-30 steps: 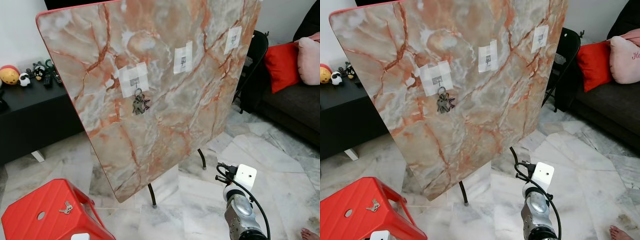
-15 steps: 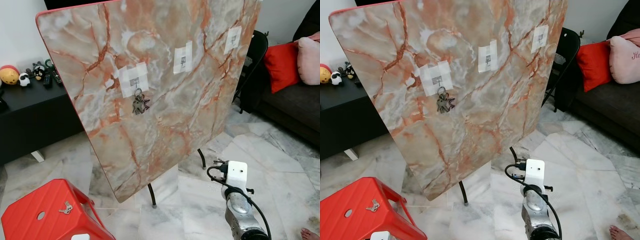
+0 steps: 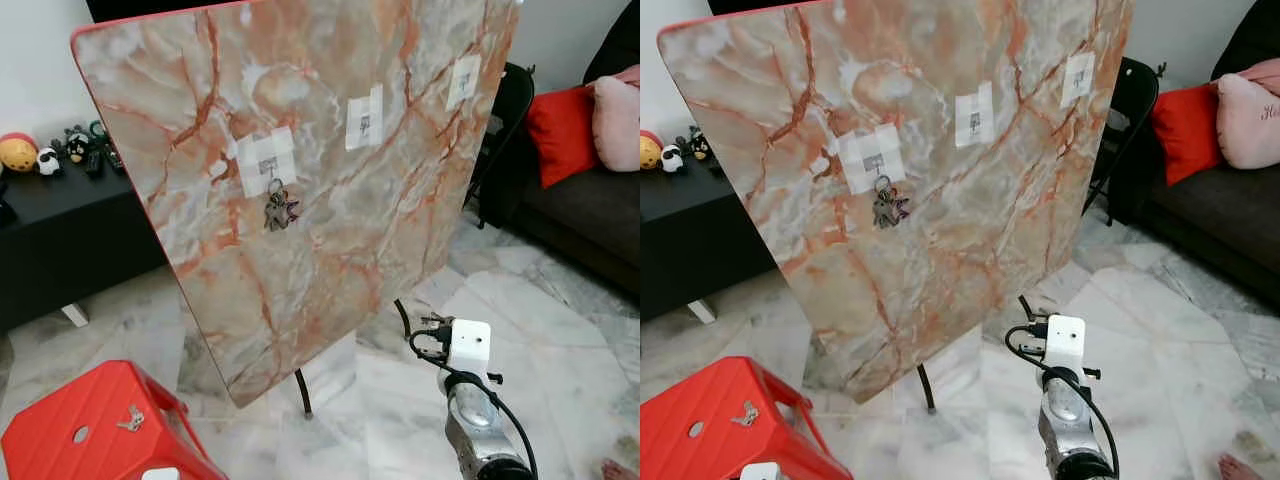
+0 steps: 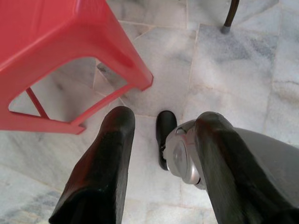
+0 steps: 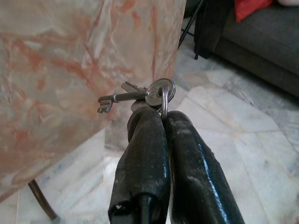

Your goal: Hang keys on a hook

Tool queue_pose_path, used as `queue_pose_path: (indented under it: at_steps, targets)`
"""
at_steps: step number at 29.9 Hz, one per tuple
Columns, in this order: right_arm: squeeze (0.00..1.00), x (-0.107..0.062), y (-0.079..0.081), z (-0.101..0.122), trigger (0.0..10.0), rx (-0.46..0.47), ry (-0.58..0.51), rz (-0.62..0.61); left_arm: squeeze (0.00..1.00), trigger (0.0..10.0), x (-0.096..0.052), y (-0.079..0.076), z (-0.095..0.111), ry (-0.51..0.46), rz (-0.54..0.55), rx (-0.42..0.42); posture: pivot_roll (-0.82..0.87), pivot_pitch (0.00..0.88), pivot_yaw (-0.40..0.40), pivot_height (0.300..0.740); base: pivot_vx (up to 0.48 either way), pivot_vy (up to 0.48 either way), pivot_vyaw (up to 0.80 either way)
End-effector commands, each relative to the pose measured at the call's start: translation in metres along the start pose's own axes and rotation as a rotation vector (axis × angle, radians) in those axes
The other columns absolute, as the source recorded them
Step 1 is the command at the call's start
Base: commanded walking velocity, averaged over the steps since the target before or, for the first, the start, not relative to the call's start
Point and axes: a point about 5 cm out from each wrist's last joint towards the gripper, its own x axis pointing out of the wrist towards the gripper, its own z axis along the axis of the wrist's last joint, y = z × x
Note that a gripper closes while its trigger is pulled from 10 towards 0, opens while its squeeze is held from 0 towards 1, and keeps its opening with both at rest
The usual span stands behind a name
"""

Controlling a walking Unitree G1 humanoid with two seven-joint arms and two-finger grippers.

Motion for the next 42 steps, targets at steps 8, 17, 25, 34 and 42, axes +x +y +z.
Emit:
queue_pose_path:
  at_steps: [8, 17, 25, 34, 42]
  targets:
    - [0.00, 0.0023, 0.0004, 0.0075, 10.0, 0.009, -0.033, 0.004, 0.00, 10.0, 0.0000, 0.0010, -0.0010, 0.012, -0.001, -0.010, 0.04, 0.000, -0.031, 0.728, 0.263, 0.000, 0.00]
    - [0.00, 0.0028, 0.0026, 0.0089, 10.0, 0.003, -0.036, 0.018, 0.00, 10.0, -0.0001, 0.0013, -0.0010, 0.012, 0.000, -0.009, 0.04, 0.000, -0.031, 0.728, 0.266, 0.000, 0.00]
    - [0.00, 0.0020, 0.0068, 0.0108, 10.0, -0.005, -0.056, 0.049, 0.00, 10.0, -0.0002, 0.0017, -0.0011, 0.012, 0.000, -0.008, 0.04, 0.000, -0.029, 0.728, 0.266, 0.000, 0.34]
    - [0.00, 0.0021, 0.0087, 0.0103, 10.0, 0.013, -0.044, 0.049, 0.00, 10.0, -0.0002, 0.0017, -0.0011, 0.012, -0.002, -0.005, 0.04, 0.000, -0.027, 0.728, 0.266, 0.000, 0.08]
    - [0.00, 0.0029, 0.0102, 0.0119, 10.0, 0.018, -0.046, 0.054, 0.00, 10.0, -0.0002, 0.0020, -0.0010, 0.012, -0.001, -0.002, 0.04, 0.000, -0.026, 0.728, 0.264, 0.000, 0.00]
